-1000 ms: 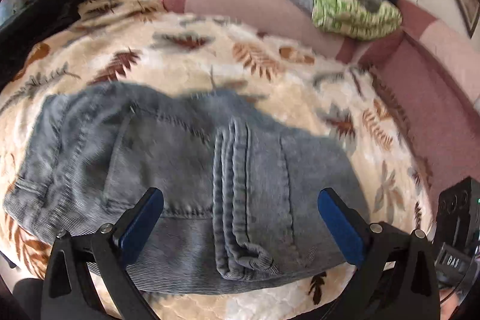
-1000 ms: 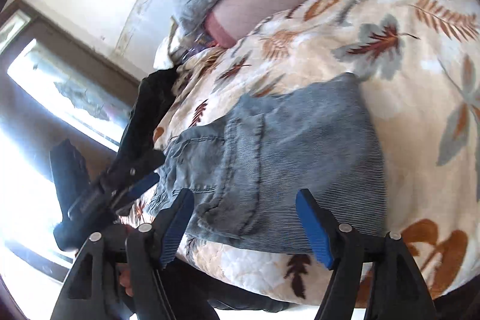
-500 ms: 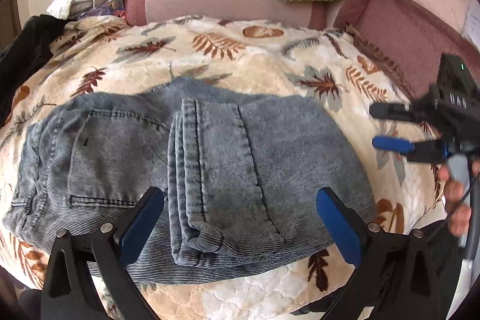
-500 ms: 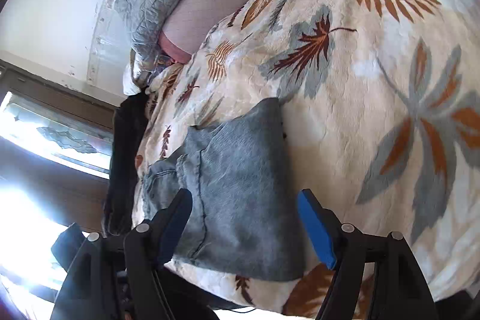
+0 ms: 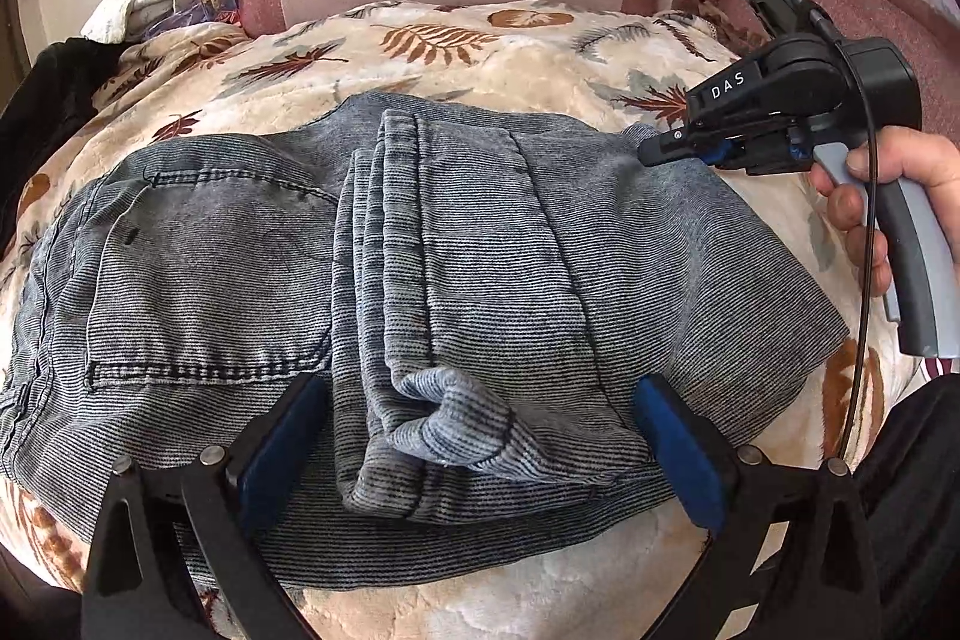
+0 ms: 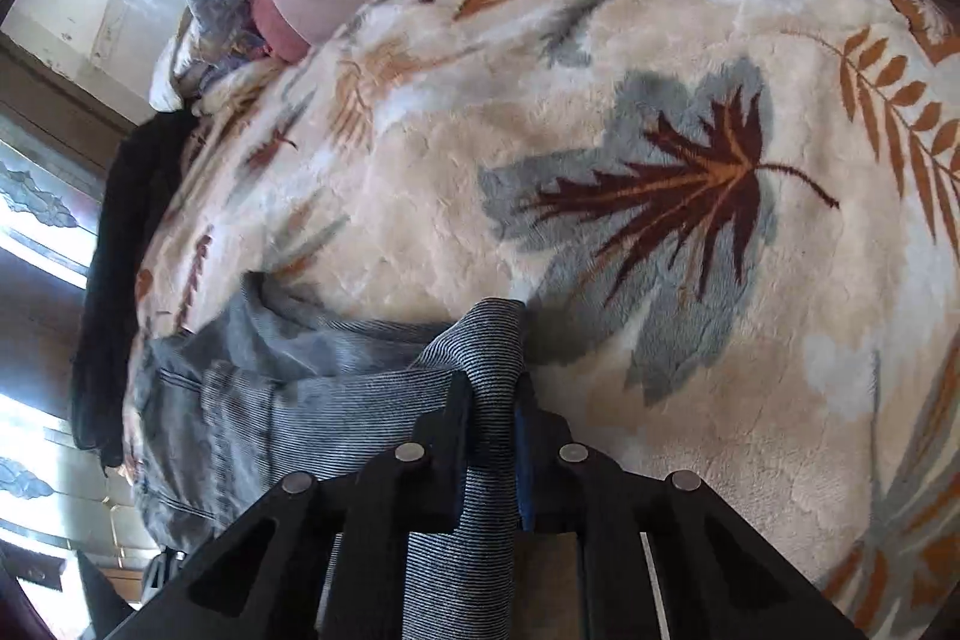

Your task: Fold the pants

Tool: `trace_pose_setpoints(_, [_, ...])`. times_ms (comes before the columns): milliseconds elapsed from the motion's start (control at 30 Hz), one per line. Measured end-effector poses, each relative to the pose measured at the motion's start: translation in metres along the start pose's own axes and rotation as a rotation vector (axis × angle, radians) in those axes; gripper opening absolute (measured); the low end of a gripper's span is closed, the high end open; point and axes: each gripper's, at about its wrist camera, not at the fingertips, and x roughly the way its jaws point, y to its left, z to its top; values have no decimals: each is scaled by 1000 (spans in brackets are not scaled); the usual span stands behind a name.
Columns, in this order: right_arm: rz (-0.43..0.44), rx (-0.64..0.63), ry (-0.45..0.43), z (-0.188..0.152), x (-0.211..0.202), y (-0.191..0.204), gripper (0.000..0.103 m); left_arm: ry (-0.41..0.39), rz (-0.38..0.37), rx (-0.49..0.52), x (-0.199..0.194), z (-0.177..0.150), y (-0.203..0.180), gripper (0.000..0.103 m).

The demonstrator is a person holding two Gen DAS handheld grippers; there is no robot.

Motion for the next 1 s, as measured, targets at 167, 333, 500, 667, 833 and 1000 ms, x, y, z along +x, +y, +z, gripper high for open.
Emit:
trace_pose_setpoints(167, [62,106,-56,-8,-28,-14,29,5,-18,-20,-4,5,4,102])
trace_pose_setpoints(333, [197,31,-60,-53,-80,7,30,-62,-65,-146,-22,12,22,102])
trace_pose_setpoints(500, [324,127,63,-96,-62,2,31,-51,-65,-188,-24,12,30,102])
trace_pose_setpoints(667, [254,218,63,-125,-52,-24,4,-69,-67,-198,-31,13,31,102])
trace_pose_setpoints(833, [225,154,48,-110,-69,-6,11,35,45,12,1,5,-1,102])
trace_pose_setpoints(1000, [285,122,-20,-62,-81,10,25,9,30,-6,-2,1,2,102])
